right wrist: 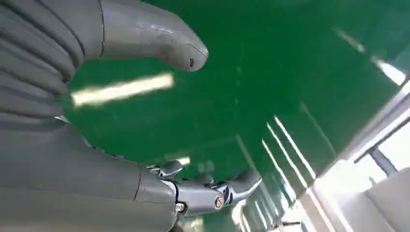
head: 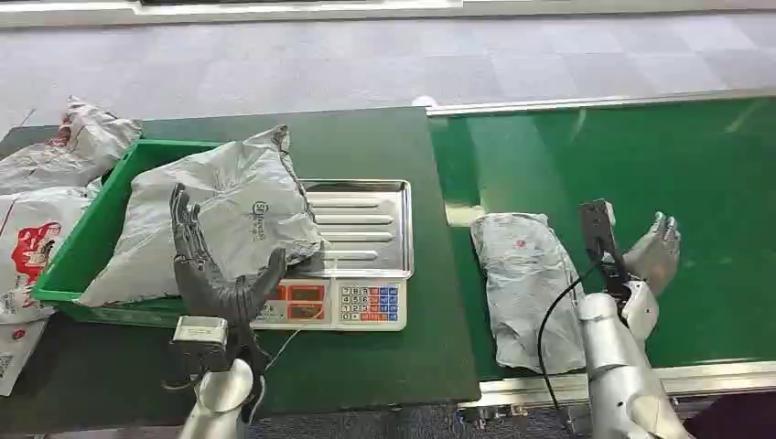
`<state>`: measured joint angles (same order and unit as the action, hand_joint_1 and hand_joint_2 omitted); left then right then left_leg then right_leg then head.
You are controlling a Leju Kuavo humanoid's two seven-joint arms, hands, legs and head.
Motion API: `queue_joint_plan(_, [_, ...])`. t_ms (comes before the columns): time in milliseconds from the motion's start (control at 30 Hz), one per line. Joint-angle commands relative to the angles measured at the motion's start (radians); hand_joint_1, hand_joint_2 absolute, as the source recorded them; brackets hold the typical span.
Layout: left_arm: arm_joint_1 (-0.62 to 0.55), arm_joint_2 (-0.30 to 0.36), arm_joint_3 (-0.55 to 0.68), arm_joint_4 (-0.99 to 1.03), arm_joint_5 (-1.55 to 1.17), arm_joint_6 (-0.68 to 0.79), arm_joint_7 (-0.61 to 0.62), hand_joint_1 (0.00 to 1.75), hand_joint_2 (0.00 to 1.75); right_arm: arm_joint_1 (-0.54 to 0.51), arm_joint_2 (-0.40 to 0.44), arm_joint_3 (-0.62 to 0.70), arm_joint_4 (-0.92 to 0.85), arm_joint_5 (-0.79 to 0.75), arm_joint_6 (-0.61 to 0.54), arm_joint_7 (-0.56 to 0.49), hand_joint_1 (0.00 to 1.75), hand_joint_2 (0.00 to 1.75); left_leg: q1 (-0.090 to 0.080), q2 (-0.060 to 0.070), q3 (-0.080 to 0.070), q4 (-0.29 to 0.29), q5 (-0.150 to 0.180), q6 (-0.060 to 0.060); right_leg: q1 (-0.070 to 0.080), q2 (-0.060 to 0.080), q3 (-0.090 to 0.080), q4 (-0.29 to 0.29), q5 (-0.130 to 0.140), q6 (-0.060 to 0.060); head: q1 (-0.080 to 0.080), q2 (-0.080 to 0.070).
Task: Moved the parcel from conveyor to table for the left to box.
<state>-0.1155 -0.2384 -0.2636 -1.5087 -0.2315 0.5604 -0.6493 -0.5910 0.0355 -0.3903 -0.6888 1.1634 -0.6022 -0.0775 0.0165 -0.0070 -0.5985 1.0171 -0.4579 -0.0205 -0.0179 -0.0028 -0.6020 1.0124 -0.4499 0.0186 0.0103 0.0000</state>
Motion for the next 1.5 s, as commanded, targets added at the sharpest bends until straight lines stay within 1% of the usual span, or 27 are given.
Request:
queue_joint_plan(33, [-0.022, 0.025, 0.050, 0.005, -0.075, -0.030, 0.028, 0.00, 1.75, -0.151, 0.030, -0.032, 0.279, -0.148, 0.406, -0.086, 0.00, 1.75, 0.000, 0.007, 0.004, -0.002, 0.000, 0.001, 0.000, 0.006, 0.002, -0.002, 0.002, -0.002, 0.000, 0.000])
queue_joint_plan(100, [-0.018, 0.026, 0.061, -0.004, -0.081, -0.037, 0.033, 0.00, 1.75, -0.153, 0.041, -0.005, 0.289, -0.128, 0.427, -0.066, 0.00, 1.75, 0.000, 0.005, 0.002, -0.001, 0.000, 0.001, 0.000, 0.004, 0.000, -0.001, 0.001, -0.001, 0.000, 0.000])
queue_joint_plan(167, [-0.015, 0.031, 0.061, -0.016, -0.114, -0.072, 0.059, 0.00, 1.75, -0.149, 0.039, 0.098, 0.287, 0.017, 0.342, 0.107, 0.00, 1.75, 0.000, 0.007, 0.004, -0.002, 0.000, 0.001, 0.000, 0.006, 0.001, -0.002, 0.001, -0.002, 0.000, 0.000])
queue_joint_plan(233, [-0.018, 0.027, 0.063, -0.019, -0.138, -0.080, 0.070, 0.00, 1.75, -0.151, 0.051, 0.100, 0.282, 0.011, 0.373, 0.106, 0.00, 1.75, 0.000, 0.006, 0.005, -0.003, 0.000, 0.001, 0.000, 0.005, 0.002, -0.002, 0.001, -0.003, 0.000, 0.000])
queue_joint_plan(267, [-0.023, 0.025, 0.063, -0.015, -0.147, -0.085, 0.078, 0.00, 1.75, -0.150, 0.054, 0.116, 0.279, 0.041, 0.354, 0.161, 0.00, 1.75, 0.000, 0.006, 0.005, -0.003, 0.000, 0.002, 0.000, 0.005, 0.003, -0.003, 0.001, -0.003, 0.000, 0.000])
queue_joint_plan(300, [-0.024, 0.023, 0.062, -0.014, -0.153, -0.088, 0.083, 0.00, 1.75, -0.148, 0.058, 0.113, 0.274, 0.039, 0.352, 0.169, 0.00, 1.75, 0.000, 0.004, 0.002, -0.001, 0.000, 0.001, 0.000, 0.003, 0.000, -0.001, 0.001, -0.001, 0.000, 0.000])
queue_joint_plan(400, [-0.026, 0.022, 0.059, -0.011, -0.175, -0.079, 0.088, 0.00, 1.75, -0.145, 0.061, 0.108, 0.268, 0.034, 0.350, 0.175, 0.00, 1.75, 0.000, 0.006, 0.005, -0.003, 0.000, 0.002, 0.001, 0.005, 0.003, -0.003, 0.001, -0.002, 0.000, 0.000])
queue_joint_plan(500, [-0.025, 0.011, 0.068, -0.020, -0.208, -0.068, 0.109, 0.00, 1.75, -0.134, 0.064, 0.120, 0.245, 0.061, 0.340, 0.234, 0.00, 1.75, 0.000, 0.002, 0.002, -0.001, 0.000, 0.001, 0.000, 0.001, 0.001, -0.001, 0.000, -0.001, 0.000, 0.000])
queue_joint_plan(533, [-0.024, 0.006, 0.077, -0.022, -0.210, -0.075, 0.119, 0.00, 1.75, -0.130, 0.055, 0.146, 0.244, 0.108, 0.350, 0.330, 0.00, 1.75, 0.000, 0.002, 0.002, -0.001, 0.000, 0.001, 0.000, 0.002, 0.001, -0.001, 0.000, -0.002, 0.000, 0.000])
queue_joint_plan(600, [-0.025, 0.004, 0.081, -0.020, -0.212, -0.077, 0.121, 0.00, 1.75, -0.126, 0.052, 0.153, 0.239, 0.127, 0.354, 0.362, 0.00, 1.75, 0.000, 0.003, 0.003, -0.002, 0.001, 0.001, 0.000, 0.002, 0.002, -0.002, 0.001, -0.002, 0.000, 0.000])
queue_joint_plan(667, [-0.025, -0.004, 0.087, -0.019, -0.217, -0.086, 0.126, 0.00, 1.75, -0.111, 0.039, 0.169, 0.222, 0.194, 0.358, 0.484, 0.00, 1.75, 0.000, 0.002, 0.003, -0.001, 0.001, 0.001, 0.000, 0.001, 0.002, -0.001, 0.000, -0.001, 0.000, 0.000])
queue_joint_plan(700, [-0.024, -0.004, 0.086, -0.019, -0.217, -0.086, 0.126, 0.00, 1.75, -0.110, 0.038, 0.168, 0.222, 0.194, 0.359, 0.484, 0.00, 1.75, -0.001, 0.002, 0.003, -0.002, 0.001, 0.001, 0.000, 0.001, 0.002, -0.002, 0.001, -0.002, 0.000, 0.000])
queue_joint_plan(733, [-0.016, -0.016, 0.095, -0.026, -0.227, -0.085, 0.134, 0.00, 1.75, -0.071, 0.035, 0.148, 0.161, 0.237, 0.371, 0.592, 0.00, 1.75, 0.000, 0.001, 0.002, -0.001, 0.001, 0.001, 0.000, 0.000, 0.001, -0.001, 0.000, -0.001, 0.000, 0.000])
queue_joint_plan(767, [-0.012, -0.020, 0.099, -0.029, -0.229, -0.088, 0.137, 0.00, 1.75, -0.050, 0.036, 0.129, 0.129, 0.253, 0.398, 0.597, 0.00, 1.75, 0.000, 0.001, 0.002, -0.001, 0.001, 0.001, 0.000, 0.000, 0.002, -0.001, 0.000, -0.001, 0.000, 0.000])
queue_joint_plan(833, [-0.004, -0.027, 0.104, -0.028, -0.233, -0.088, 0.137, 0.00, 1.75, 0.003, 0.046, 0.086, 0.070, 0.257, 0.441, 0.581, 0.00, 1.75, 0.000, -0.003, 0.004, -0.003, 0.001, 0.001, 0.001, -0.004, 0.004, -0.003, 0.000, -0.001, 0.000, 0.000])
queue_joint_plan(933, [-0.003, -0.031, 0.103, -0.011, -0.236, -0.089, 0.136, 0.00, 1.75, 0.043, 0.069, 0.073, 0.047, 0.266, 0.472, 0.549, 0.00, 1.75, 0.000, -0.002, 0.004, -0.002, 0.001, 0.001, 0.000, -0.003, 0.004, -0.002, -0.001, -0.001, 0.000, 0.000])
queue_joint_plan(1067, [-0.007, -0.033, 0.098, -0.001, -0.243, -0.088, 0.134, 0.00, 1.75, 0.073, 0.091, 0.068, 0.021, 0.256, 0.507, 0.522, 0.00, 1.75, 0.000, 0.001, 0.004, -0.002, 0.000, 0.001, 0.000, 0.000, 0.003, -0.002, 0.000, -0.002, 0.000, 0.000])
queue_joint_plan(1100, [-0.005, -0.032, 0.096, -0.003, -0.246, -0.087, 0.134, 0.00, 1.75, 0.086, 0.104, 0.066, 0.003, 0.227, 0.528, 0.452, 0.00, 1.75, 0.000, 0.000, 0.002, -0.001, 0.000, 0.001, 0.000, -0.001, 0.002, -0.001, 0.000, -0.001, 0.000, 0.000])
queue_joint_plan(1167, [-0.003, -0.030, 0.095, -0.009, -0.250, -0.085, 0.134, 0.00, 1.75, 0.102, 0.124, 0.083, -0.008, 0.215, 0.550, 0.407, 0.00, 1.75, 0.000, 0.001, 0.003, -0.002, 0.000, 0.001, 0.001, 0.000, 0.002, -0.002, 0.000, -0.001, 0.000, 0.000])
queue_joint_plan(1267, [-0.003, -0.030, 0.095, -0.010, -0.250, -0.085, 0.134, 0.00, 1.75, 0.102, 0.128, 0.086, -0.009, 0.215, 0.551, 0.407, 0.00, 1.75, 0.000, 0.002, 0.002, -0.001, -0.001, 0.001, 0.000, 0.001, 0.001, -0.001, 0.000, -0.001, 0.000, 0.000])
queue_joint_plan(1300, [-0.004, -0.026, 0.094, -0.012, -0.251, -0.083, 0.134, 0.00, 1.75, 0.100, 0.134, 0.087, -0.011, 0.146, 0.588, 0.307, 0.00, 1.75, 0.000, 0.003, 0.003, -0.002, -0.001, 0.001, 0.000, 0.002, 0.002, -0.001, 0.000, -0.001, 0.000, 0.000])
queue_joint_plan(1333, [-0.009, -0.017, 0.092, -0.006, -0.252, -0.087, 0.131, 0.00, 1.75, 0.099, 0.135, 0.114, 0.006, 0.083, 0.658, 0.169, 0.00, 1.75, 0.000, 0.003, 0.004, -0.002, 0.000, 0.001, 0.000, 0.002, 0.002, -0.002, 0.000, -0.002, 0.000, 0.000])
queue_joint_plan(1367, [-0.012, -0.016, 0.093, -0.003, -0.251, -0.088, 0.131, 0.00, 1.75, 0.101, 0.140, 0.127, 0.013, 0.081, 0.654, 0.167, 0.00, 1.75, 0.000, 0.001, 0.003, -0.001, 0.000, 0.001, 0.000, 0.001, 0.001, -0.001, 0.000, -0.001, 0.000, 0.000])
queue_joint_plan(1400, [-0.017, -0.011, 0.090, -0.003, -0.247, -0.095, 0.126, 0.00, 1.75, 0.107, 0.145, 0.163, 0.015, 0.030, 0.667, 0.068, 0.00, 1.75, 0.000, 0.002, 0.004, -0.002, 0.000, 0.001, 0.001, 0.001, 0.002, -0.002, 0.000, -0.002, 0.000, 0.000])
queue_joint_plan(1433, [-0.018, -0.011, 0.089, -0.003, -0.246, -0.095, 0.126, 0.00, 1.75, 0.113, 0.149, 0.186, 0.012, 0.017, 0.661, 0.069, 0.00, 1.75, 0.000, 0.003, 0.004, -0.002, 0.000, 0.001, 0.001, 0.002, 0.002, -0.002, 0.000, -0.001, 0.000, 0.000])
queue_joint_plan(1467, [-0.022, -0.002, 0.083, -0.007, -0.243, -0.098, 0.125, 0.00, 1.75, 0.128, 0.152, 0.232, -0.014, -0.032, 0.663, 0.001, 0.00, 1.75, 0.001, 0.004, 0.003, -0.002, -0.001, 0.001, 0.001, 0.003, 0.002, -0.002, 0.000, -0.001, 0.000, 0.000])
queue_joint_plan(1500, [-0.022, 0.000, 0.082, -0.009, -0.241, -0.100, 0.125, 0.00, 1.75, 0.133, 0.154, 0.246, -0.025, -0.037, 0.663, 0.001, 0.00, 1.75, 0.001, 0.006, 0.004, -0.002, -0.001, 0.001, 0.001, 0.005, 0.002, -0.002, 0.001, -0.002, 0.000, 0.000])
